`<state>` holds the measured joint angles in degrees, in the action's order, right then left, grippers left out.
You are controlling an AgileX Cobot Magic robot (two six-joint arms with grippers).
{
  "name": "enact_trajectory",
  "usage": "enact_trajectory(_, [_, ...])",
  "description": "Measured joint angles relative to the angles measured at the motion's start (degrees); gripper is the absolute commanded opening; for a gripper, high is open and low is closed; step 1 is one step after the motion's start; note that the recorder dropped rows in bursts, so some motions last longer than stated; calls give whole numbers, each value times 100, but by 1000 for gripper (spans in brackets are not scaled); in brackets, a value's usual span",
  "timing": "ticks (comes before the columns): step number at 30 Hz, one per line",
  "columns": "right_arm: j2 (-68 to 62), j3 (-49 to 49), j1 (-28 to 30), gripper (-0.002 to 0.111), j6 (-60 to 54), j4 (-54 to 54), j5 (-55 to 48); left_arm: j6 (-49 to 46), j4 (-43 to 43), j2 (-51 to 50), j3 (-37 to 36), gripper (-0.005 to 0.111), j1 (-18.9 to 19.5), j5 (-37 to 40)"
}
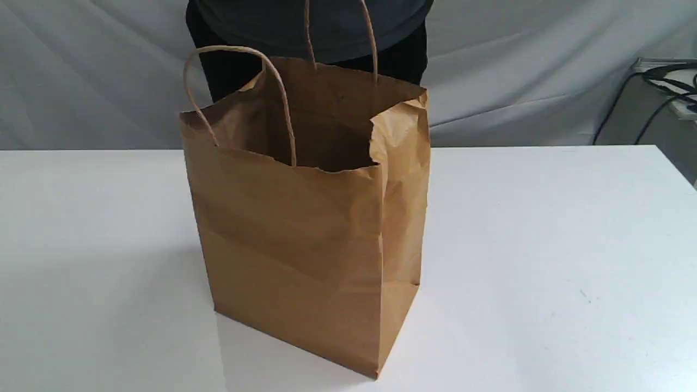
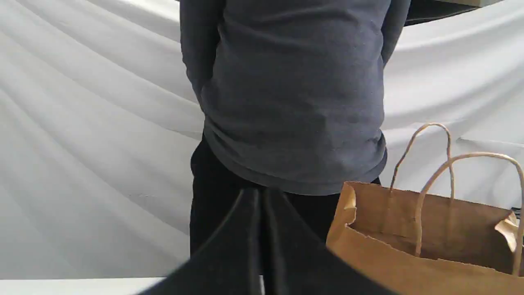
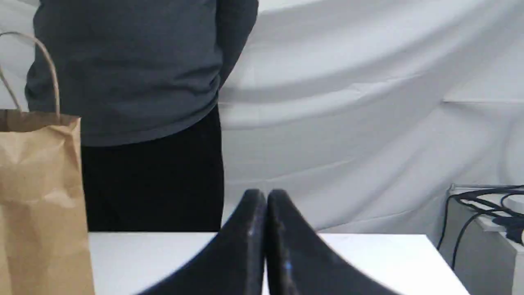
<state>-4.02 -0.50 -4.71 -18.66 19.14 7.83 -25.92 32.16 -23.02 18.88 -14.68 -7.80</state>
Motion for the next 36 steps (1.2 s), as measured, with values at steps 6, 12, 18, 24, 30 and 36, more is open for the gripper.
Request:
enact_trajectory(6, [365,28,643,0,79,-36,-202,0,0,0,0,0,0,0])
enact_trajectory(12, [365,28,1140,0,79,-56,-370,0,0,0,0,0,0,-23])
enact_trajectory(18, [365,28,1166,0,79,-134,-658,0,0,0,0,0,0,-45])
enact_trajectory(24, [365,28,1166,0,255,-158,-723,0,0,0,0,0,0,-45])
enact_trajectory(30, [365,28,1166,0,1963,-2164,-882,0,0,0,0,0,0,-45])
enact_trajectory(36, [365,28,1166,0,2319,-2737,-1125,0,0,0,0,0,0,-45])
